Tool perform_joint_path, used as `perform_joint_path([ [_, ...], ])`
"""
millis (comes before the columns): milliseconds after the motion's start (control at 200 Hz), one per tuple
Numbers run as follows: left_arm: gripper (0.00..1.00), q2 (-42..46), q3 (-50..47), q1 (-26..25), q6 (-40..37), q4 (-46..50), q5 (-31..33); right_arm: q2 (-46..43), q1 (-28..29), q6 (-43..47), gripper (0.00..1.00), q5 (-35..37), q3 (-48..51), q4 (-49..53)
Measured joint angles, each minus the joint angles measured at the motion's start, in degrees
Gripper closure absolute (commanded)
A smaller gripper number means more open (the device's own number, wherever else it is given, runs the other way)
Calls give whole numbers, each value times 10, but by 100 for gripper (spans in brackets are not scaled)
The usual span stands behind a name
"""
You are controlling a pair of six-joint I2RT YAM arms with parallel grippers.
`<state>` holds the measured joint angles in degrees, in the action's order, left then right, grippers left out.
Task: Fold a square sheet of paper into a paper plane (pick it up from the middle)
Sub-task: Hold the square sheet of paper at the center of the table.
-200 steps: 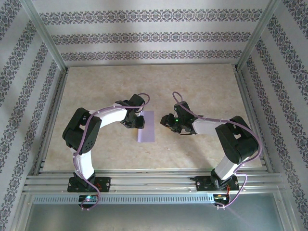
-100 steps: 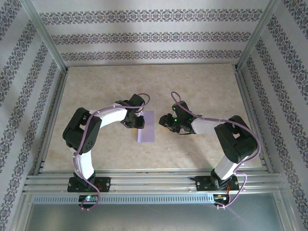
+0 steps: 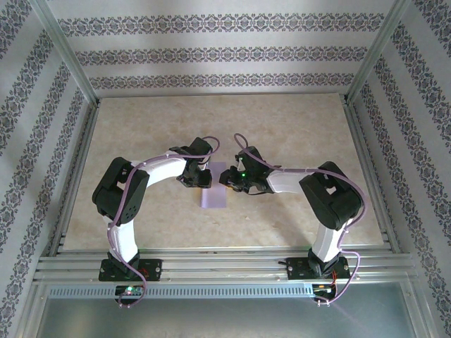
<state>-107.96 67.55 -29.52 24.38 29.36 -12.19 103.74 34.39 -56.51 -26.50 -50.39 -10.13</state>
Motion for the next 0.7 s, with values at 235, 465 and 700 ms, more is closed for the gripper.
perform_joint_path([
  [235, 71, 0, 0, 0, 0, 0, 0, 11, 0, -6, 76, -2, -15, 5],
  [465, 72, 0, 1, 0, 0, 1, 0, 26, 3, -5, 77, -2, -31, 16],
  [700, 72, 0, 1, 0, 0, 1, -1, 37, 7, -5, 78, -4, -33, 30],
])
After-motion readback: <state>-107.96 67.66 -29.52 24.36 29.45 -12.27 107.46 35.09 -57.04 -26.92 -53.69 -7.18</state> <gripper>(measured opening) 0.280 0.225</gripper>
